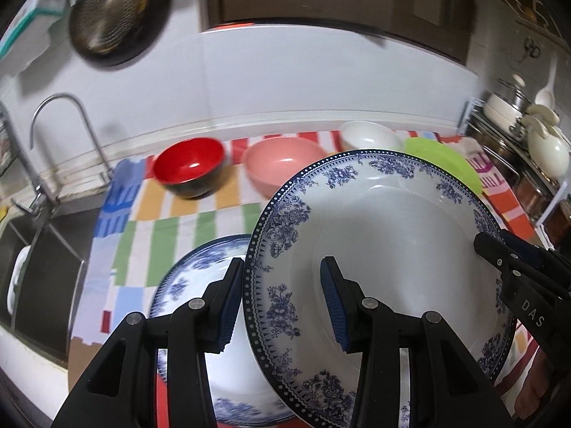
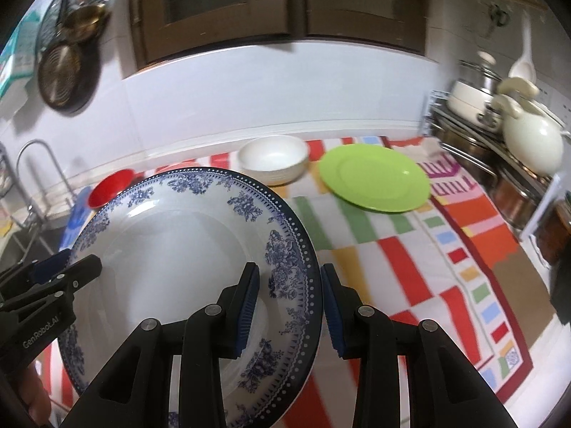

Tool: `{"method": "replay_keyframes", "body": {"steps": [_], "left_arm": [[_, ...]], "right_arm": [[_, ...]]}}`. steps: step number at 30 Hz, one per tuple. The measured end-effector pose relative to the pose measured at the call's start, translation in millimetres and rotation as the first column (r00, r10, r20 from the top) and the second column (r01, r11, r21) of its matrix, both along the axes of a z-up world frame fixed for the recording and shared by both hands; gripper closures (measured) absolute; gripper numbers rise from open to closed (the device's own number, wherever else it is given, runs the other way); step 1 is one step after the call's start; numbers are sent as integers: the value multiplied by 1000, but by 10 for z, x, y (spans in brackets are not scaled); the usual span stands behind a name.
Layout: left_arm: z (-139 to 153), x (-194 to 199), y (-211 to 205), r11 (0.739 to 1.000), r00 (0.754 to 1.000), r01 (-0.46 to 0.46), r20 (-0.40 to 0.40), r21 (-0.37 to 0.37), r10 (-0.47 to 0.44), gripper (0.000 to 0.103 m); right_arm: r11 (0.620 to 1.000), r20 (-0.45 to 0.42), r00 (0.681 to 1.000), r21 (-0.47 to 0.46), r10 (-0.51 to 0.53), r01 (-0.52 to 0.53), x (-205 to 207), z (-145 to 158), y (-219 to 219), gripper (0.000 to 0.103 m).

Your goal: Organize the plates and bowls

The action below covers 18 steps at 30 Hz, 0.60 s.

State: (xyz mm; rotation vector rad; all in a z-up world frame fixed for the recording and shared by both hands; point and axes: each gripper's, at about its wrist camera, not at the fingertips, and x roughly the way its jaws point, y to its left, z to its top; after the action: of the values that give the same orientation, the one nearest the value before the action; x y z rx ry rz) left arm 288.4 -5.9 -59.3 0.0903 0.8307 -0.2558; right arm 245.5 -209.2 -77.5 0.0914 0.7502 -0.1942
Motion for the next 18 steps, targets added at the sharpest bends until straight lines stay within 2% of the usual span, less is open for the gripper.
{"method": "replay_keyframes", "body": {"steps": [9, 18], "left_arm": [[-120, -1, 555, 996, 996, -86, -28, 10, 87, 60], [-311, 72, 914, 989, 987, -142, -74, 30, 143, 60]], "right_arm": [[996, -18, 996, -1, 91, -91, 158, -83, 547, 67], [987, -54, 986, 21, 158, -157, 322, -278, 969, 67]]}}
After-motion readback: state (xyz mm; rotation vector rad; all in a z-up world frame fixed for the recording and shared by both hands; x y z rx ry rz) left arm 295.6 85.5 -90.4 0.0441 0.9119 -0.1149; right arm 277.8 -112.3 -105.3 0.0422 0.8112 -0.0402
